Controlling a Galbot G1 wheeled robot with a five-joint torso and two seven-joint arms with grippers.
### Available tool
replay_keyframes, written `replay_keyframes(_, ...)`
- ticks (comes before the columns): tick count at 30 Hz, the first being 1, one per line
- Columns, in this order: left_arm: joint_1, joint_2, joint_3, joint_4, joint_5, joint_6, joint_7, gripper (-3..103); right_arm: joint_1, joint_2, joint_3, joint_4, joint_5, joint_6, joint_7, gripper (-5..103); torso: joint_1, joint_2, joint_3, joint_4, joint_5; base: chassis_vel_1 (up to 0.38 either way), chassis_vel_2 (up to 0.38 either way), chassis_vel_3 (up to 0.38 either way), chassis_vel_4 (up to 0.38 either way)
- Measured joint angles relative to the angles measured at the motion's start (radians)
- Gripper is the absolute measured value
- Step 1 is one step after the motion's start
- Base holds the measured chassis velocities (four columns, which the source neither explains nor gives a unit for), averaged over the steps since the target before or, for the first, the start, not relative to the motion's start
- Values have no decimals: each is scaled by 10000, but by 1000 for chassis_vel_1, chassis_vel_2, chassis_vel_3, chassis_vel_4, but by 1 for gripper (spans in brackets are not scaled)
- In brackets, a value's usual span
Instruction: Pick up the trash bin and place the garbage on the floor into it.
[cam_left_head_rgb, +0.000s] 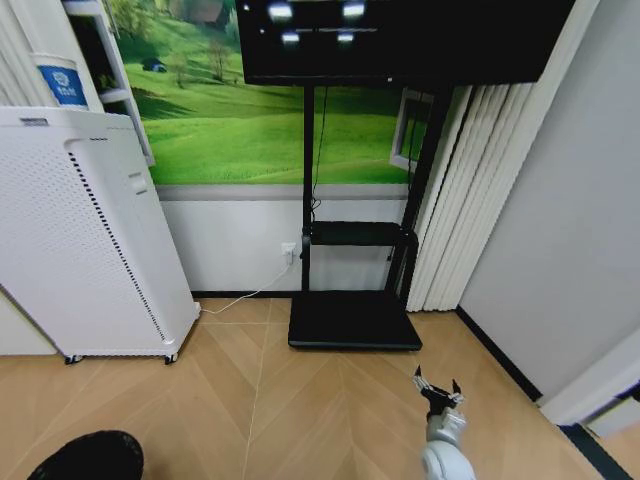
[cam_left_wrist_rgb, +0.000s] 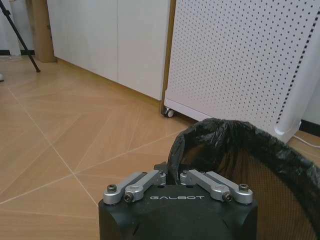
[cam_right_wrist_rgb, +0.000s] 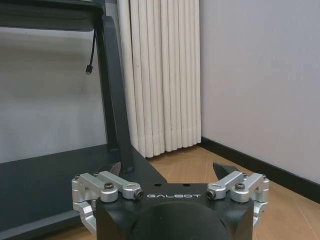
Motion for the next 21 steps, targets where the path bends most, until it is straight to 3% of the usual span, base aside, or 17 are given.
replay_keyframes(6, -63, -76, 111, 2, 112, -2, -49, 7, -44, -12, 60, 67, 46, 19, -4, 100, 0, 0, 0, -1, 2, 0, 0, 0, 0)
replay_keyframes(12, 159, -424, -23, -491, 155, 144, -701, 7, 105, -74, 124, 6, 198, 78, 13, 100, 0, 0, 0, 0, 2, 0, 0, 0, 0)
replay_keyframes(21, 234, -610, -81, -455, 237, 140, -881, 7, 146, -80, 134, -92, 309, 158, 13, 100, -1, 0, 0, 0, 3, 0, 0, 0, 0)
